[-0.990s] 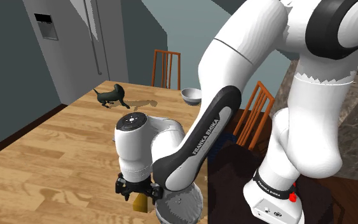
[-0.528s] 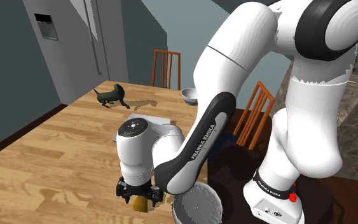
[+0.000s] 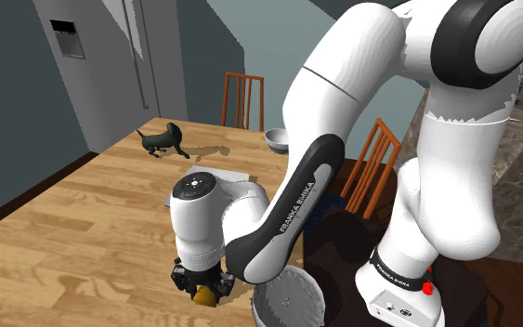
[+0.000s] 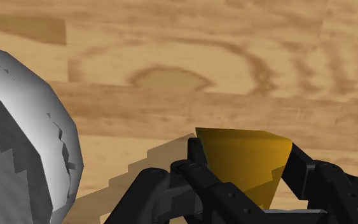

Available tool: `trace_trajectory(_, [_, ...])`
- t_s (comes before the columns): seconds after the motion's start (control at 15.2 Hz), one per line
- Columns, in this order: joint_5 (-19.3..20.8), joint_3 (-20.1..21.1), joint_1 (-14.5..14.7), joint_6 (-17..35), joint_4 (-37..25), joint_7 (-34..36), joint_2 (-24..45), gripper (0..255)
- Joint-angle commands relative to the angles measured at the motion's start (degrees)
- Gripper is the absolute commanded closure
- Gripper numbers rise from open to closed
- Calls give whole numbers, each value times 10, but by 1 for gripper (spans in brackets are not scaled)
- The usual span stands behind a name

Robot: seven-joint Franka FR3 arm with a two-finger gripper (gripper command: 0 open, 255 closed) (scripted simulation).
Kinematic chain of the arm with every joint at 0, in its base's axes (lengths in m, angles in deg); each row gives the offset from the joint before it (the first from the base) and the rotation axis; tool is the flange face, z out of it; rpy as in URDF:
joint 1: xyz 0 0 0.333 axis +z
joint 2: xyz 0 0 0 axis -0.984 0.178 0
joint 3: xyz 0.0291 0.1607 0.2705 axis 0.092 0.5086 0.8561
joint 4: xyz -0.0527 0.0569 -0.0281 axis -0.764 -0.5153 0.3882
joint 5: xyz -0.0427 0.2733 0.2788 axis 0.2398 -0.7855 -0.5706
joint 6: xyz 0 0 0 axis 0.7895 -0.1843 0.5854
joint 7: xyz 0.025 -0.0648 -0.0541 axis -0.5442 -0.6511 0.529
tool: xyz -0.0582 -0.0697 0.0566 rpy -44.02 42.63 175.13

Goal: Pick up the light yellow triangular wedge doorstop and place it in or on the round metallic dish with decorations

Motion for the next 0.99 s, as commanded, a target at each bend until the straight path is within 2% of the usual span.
trace_trajectory(0.0, [0,0,0,0,0,0,0,255])
trace_trajectory(0.26, [0,0,0,0,0,0,0,255])
trace_trajectory(0.92, [-55,21,-13,-74,-2,-39,-76,255])
